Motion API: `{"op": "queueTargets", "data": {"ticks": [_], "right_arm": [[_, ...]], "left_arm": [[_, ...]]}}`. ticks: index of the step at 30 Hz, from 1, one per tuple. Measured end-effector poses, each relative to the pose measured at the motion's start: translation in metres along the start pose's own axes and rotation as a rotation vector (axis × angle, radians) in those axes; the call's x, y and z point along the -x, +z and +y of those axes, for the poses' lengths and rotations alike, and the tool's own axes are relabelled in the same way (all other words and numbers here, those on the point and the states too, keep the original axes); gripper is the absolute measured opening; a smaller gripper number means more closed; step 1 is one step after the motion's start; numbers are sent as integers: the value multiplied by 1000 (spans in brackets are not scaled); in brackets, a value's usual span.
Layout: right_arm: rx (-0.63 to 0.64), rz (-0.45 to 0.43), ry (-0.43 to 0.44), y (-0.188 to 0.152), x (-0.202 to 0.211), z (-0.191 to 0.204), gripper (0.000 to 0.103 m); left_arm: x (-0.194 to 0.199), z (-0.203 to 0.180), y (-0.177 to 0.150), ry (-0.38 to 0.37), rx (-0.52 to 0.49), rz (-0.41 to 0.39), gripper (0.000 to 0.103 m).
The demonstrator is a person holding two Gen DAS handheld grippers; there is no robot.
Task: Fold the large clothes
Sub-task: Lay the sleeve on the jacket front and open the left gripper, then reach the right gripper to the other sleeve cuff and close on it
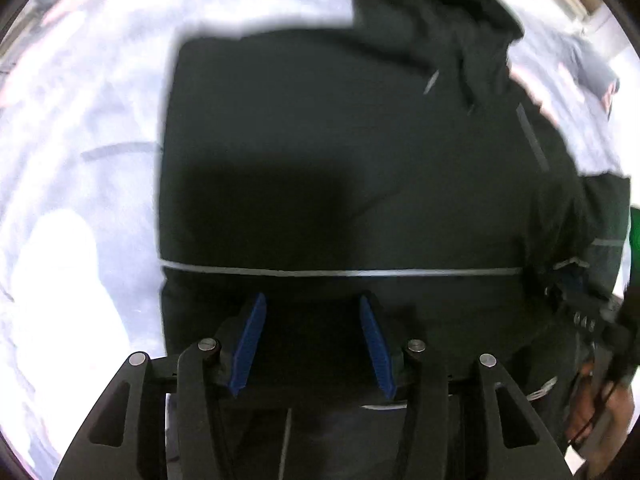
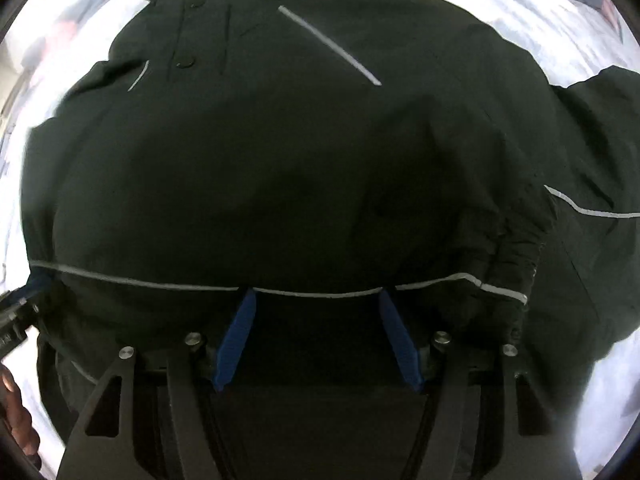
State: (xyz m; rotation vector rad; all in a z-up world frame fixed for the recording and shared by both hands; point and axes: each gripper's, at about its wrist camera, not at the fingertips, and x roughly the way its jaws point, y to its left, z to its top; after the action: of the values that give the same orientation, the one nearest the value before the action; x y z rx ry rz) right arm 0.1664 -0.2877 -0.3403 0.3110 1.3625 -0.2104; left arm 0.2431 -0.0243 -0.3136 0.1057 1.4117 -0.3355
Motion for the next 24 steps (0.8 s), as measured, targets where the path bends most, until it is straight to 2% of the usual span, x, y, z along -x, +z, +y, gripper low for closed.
{"op": "queueTargets", "data": {"ticks": [3,4,9,13,15,19,24], "right_arm": [[2,16,-17,-1,14,5,67],[-4,15,-9,-3,23,5,66],[-71,-51,41,-38,86,-7,67],[-110,-90,43,-75,127,-17,67],[-128,-114,35,-95,149,-24,67],[-139,-179,11,-109,181,-32,67],[-126,-240,35,-118,207,-46,67]], "left_arm": [[3,-13,4,49,-22,-5,50],[13,-18,4,43,-28,-21,51],[64,-32,-20,-83,-24,-110,51],[105,-33,-58,-110,-53,-184,51],[124,-37,-74,-109,-86,-221,51],[156,-61,-89,-102,-149,-294,51],[190,-85,-109,-83,-176,-367,51]]}}
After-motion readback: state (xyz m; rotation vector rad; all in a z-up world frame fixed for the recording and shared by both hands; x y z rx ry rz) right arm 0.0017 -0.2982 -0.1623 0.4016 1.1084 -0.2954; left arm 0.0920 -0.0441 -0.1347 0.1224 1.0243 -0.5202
